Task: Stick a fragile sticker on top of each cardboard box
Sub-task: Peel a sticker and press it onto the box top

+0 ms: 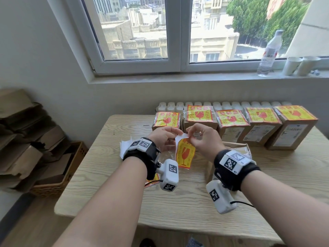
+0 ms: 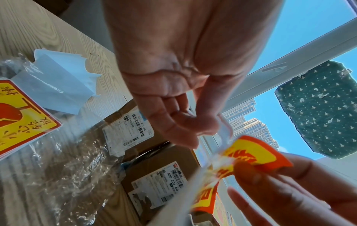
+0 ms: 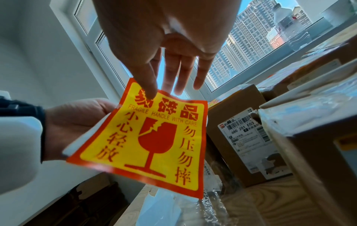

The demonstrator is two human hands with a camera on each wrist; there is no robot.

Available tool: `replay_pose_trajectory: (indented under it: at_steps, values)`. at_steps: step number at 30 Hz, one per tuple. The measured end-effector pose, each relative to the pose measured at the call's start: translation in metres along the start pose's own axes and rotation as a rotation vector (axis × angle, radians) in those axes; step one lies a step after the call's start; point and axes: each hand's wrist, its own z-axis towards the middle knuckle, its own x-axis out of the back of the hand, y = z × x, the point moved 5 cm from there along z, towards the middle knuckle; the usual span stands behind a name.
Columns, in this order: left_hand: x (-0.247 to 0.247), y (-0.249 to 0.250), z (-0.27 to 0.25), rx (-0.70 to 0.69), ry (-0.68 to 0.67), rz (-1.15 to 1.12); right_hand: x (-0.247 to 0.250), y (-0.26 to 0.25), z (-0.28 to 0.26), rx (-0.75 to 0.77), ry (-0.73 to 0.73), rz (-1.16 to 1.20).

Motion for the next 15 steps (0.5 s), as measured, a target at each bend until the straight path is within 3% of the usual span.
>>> replay_pose_trajectory:
  at_steps: [6,9,15]
  values:
    - [0.011,0.0,0.001,-0.049,0.008,0.151,-0.009,0.001,0.009,-0.053,-0.001,0.046]
    - [0.026,-0.001,0.011,-0.074,0.083,0.118,-0.014,-0.001,0.017,-0.094,0.019,0.06]
    - [0.068,-0.006,0.036,-0.005,0.093,0.06,-0.032,-0.003,0.041,-0.19,-0.004,0.123]
